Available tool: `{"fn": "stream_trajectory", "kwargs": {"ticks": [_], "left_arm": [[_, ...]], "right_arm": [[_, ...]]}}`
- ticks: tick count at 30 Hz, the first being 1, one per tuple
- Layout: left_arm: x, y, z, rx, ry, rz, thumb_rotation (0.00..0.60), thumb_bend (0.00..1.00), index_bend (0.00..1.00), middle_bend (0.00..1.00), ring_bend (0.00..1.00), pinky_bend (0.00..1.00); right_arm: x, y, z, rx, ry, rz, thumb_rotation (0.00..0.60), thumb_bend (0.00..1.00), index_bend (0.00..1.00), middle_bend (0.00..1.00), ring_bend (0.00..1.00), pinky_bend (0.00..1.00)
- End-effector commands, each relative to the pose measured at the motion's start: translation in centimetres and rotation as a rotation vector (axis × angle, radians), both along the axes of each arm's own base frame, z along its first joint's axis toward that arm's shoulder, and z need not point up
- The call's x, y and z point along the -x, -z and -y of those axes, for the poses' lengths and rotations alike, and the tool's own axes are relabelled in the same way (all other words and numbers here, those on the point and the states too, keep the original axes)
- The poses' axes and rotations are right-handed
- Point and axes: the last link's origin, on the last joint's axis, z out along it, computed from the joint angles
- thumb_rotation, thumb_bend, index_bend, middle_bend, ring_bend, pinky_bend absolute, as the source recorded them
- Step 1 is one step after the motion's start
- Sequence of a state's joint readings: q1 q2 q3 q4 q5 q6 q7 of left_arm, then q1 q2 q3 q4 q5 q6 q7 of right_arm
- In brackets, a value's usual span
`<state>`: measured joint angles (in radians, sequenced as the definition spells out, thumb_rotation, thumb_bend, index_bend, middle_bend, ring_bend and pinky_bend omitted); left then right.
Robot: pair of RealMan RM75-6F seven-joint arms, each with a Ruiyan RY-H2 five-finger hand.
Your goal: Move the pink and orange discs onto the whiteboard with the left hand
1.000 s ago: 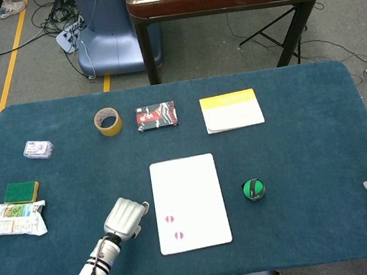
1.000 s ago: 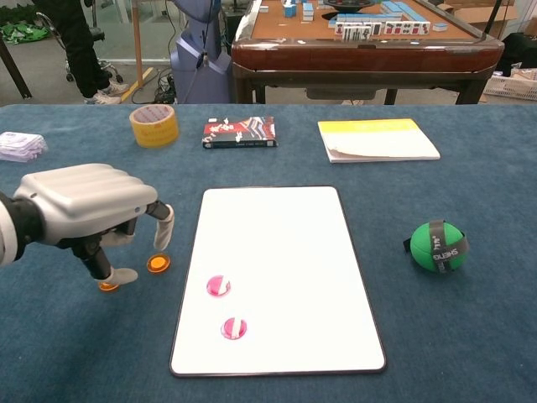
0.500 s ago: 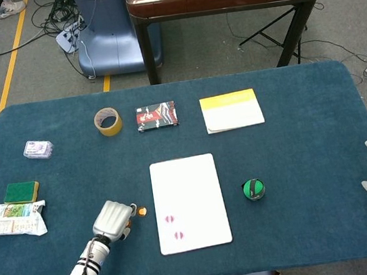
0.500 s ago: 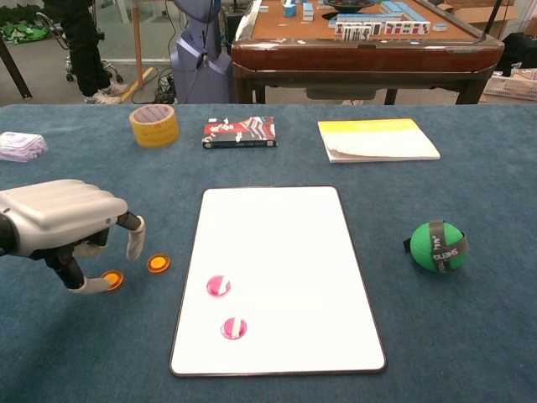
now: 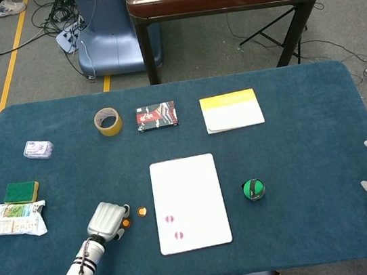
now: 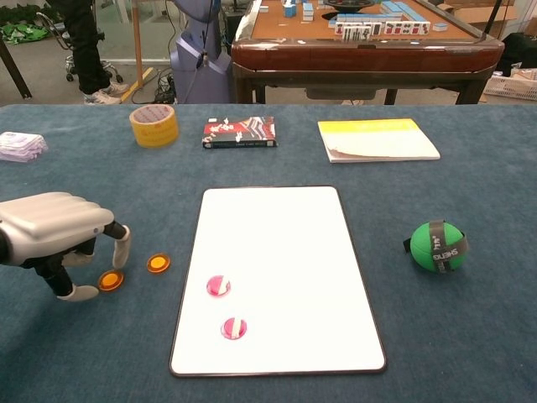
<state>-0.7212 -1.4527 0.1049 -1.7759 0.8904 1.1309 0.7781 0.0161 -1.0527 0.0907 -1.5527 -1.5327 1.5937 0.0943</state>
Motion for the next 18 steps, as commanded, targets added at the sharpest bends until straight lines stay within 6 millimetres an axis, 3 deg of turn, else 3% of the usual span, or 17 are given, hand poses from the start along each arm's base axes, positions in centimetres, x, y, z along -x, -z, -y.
{"fn": "stream_trajectory", "kwargs": {"ticks": [1,18], "left_arm": [[0.14,0.04,-0.01,0.001,-0.004,0.002,0.6,0.28,0.53,1.0,0.96,1.0],[0.26,0.58,-0.25,0.007,-0.011,0.015,0.6,0.28,0.55,1.0,0.96,1.0]], "right_arm": [[0.0,0.02,0.01,0.0,0.001,0.0,0.6,0.13,0.2,0.26,0.27,0.4],[-0.01,0.04,0.07,0.0,0.003,-0.001,0.6,0.13,0.2,0.26,0.27,0.4]]}}
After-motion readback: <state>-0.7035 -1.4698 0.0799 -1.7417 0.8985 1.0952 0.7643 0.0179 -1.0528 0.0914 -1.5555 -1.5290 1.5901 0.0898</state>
